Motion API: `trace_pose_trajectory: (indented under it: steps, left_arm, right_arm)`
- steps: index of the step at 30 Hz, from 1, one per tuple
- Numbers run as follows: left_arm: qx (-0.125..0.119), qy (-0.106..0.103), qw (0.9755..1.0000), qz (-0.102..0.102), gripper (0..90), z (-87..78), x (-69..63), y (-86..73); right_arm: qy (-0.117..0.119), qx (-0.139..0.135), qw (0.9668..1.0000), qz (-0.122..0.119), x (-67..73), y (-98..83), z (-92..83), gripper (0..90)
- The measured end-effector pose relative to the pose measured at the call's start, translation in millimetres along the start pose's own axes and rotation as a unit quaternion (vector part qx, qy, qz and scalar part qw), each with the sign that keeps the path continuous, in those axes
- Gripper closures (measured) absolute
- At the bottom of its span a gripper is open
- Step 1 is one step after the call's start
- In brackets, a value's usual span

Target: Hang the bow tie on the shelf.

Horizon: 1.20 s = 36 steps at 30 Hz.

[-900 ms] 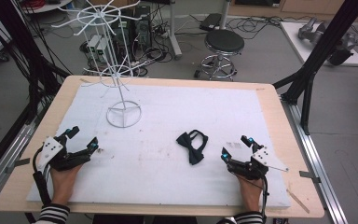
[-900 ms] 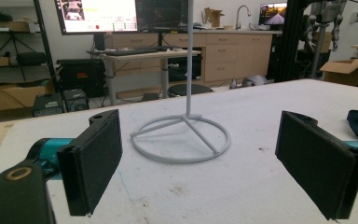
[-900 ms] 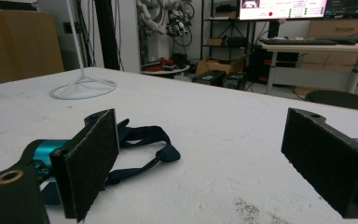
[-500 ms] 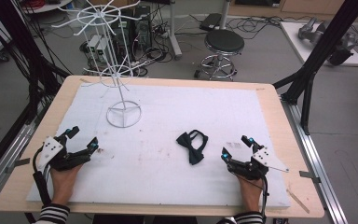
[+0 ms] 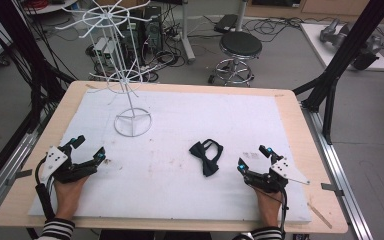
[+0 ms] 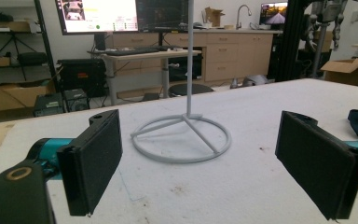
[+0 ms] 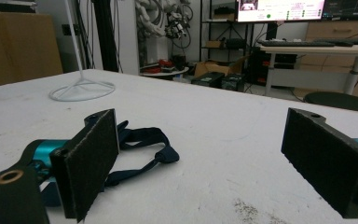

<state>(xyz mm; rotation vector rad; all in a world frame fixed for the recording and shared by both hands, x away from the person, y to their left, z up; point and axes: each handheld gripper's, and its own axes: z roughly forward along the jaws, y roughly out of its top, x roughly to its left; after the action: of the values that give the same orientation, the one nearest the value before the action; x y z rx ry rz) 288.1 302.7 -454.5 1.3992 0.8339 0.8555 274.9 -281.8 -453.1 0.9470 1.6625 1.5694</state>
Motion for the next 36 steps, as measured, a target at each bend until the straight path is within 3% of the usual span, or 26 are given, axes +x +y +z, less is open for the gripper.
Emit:
trace_pose_trajectory:
  steps: [16, 26, 32, 36]
  left_arm:
    - [-0.001, 0.001, 1.0, -0.001, 15.1, 0.3, -0.1, 0.0]
    - [-0.001, 0.001, 1.0, -0.003, 15.1, 0.3, -0.1, 0.0]
    - [-0.001, 0.001, 1.0, -0.003, 15.1, 0.3, -0.1, 0.0]
    - [-0.001, 0.001, 1.0, -0.003, 15.1, 0.3, -0.1, 0.0]
  right_arm:
    - [0.01, 0.006, 0.9999, 0.003, 0.7, 2.1, -0.4, 10.2]
    - [0.024, 0.002, 0.9997, 0.005, 8.3, 23.9, -0.8, 10.2]
    - [0.042, 0.031, 0.9987, -0.002, 15.8, 33.8, 9.1, 10.3]
    - [0.055, 0.071, 0.9959, -0.005, 21.2, 40.3, 17.9, 10.2]
